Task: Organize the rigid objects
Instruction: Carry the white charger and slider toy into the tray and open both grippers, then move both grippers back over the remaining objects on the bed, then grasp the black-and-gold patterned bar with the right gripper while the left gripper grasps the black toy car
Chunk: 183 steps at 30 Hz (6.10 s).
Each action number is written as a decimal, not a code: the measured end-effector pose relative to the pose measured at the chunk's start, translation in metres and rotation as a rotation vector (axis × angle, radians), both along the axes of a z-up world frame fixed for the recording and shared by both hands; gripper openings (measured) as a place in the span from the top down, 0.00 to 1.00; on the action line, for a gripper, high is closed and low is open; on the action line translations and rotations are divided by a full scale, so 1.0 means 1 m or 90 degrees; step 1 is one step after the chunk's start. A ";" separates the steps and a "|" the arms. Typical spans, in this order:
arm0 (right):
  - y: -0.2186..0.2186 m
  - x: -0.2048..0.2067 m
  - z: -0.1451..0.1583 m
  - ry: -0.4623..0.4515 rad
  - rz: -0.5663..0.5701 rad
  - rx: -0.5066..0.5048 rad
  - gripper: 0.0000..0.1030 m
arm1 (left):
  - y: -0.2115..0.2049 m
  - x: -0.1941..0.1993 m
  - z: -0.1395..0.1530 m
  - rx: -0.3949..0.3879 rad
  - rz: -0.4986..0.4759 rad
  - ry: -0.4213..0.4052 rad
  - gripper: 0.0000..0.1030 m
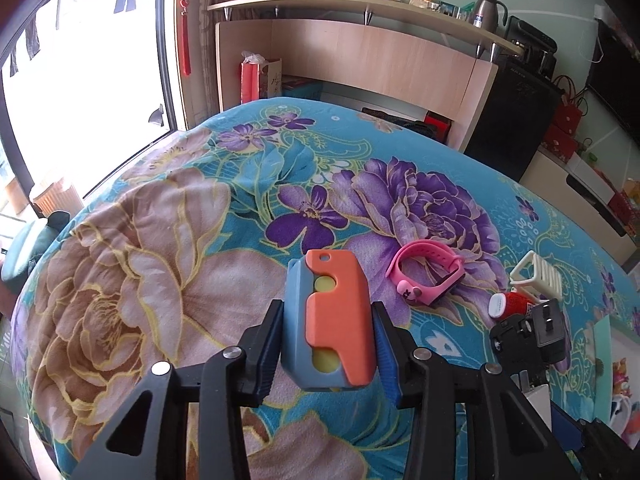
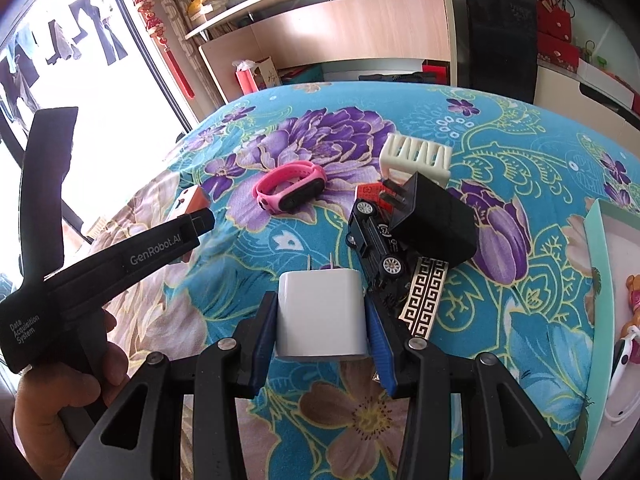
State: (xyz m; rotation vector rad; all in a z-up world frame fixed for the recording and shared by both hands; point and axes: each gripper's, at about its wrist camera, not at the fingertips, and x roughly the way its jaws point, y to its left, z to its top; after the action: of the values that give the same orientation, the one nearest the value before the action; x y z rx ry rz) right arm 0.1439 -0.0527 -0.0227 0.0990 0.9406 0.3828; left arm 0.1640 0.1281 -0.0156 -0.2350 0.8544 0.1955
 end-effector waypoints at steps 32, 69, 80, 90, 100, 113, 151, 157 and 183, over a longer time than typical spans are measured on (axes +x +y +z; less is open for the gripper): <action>-0.250 -0.030 0.033 -0.080 -0.431 -0.001 0.57 | -0.210 -0.011 0.068 0.027 -0.335 -0.059 0.56; -0.324 -0.060 0.014 -0.025 -0.574 -0.014 0.57 | -0.390 0.012 0.026 0.072 -0.519 0.027 0.56; -0.318 -0.056 0.018 -0.015 -0.554 -0.027 0.55 | -0.376 0.011 0.034 0.081 -0.492 0.020 0.45; -0.306 -0.053 0.026 -0.003 -0.532 -0.082 0.28 | -0.333 0.010 0.049 0.076 -0.423 0.006 0.21; -0.302 -0.051 0.026 0.004 -0.535 -0.101 0.18 | -0.289 0.017 0.041 0.100 -0.340 0.020 0.14; -0.277 -0.042 0.037 -0.019 -0.505 -0.107 0.18 | -0.236 0.016 0.039 0.100 -0.267 0.018 0.00; -0.076 0.013 0.016 -0.026 -0.166 -0.052 0.18 | -0.024 -0.003 0.028 0.026 0.020 0.039 0.00; -0.059 0.016 -0.001 0.009 -0.135 -0.079 0.18 | -0.026 0.000 0.017 0.014 0.010 0.059 0.00; -0.050 0.018 -0.019 0.054 -0.105 -0.087 0.54 | -0.057 0.013 -0.004 0.011 -0.043 0.099 0.00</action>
State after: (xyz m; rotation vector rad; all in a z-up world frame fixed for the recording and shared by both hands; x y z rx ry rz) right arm 0.1618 -0.1024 -0.0419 0.0674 1.0315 0.1625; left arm 0.1772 0.0711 -0.0191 -0.1758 1.0129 0.1598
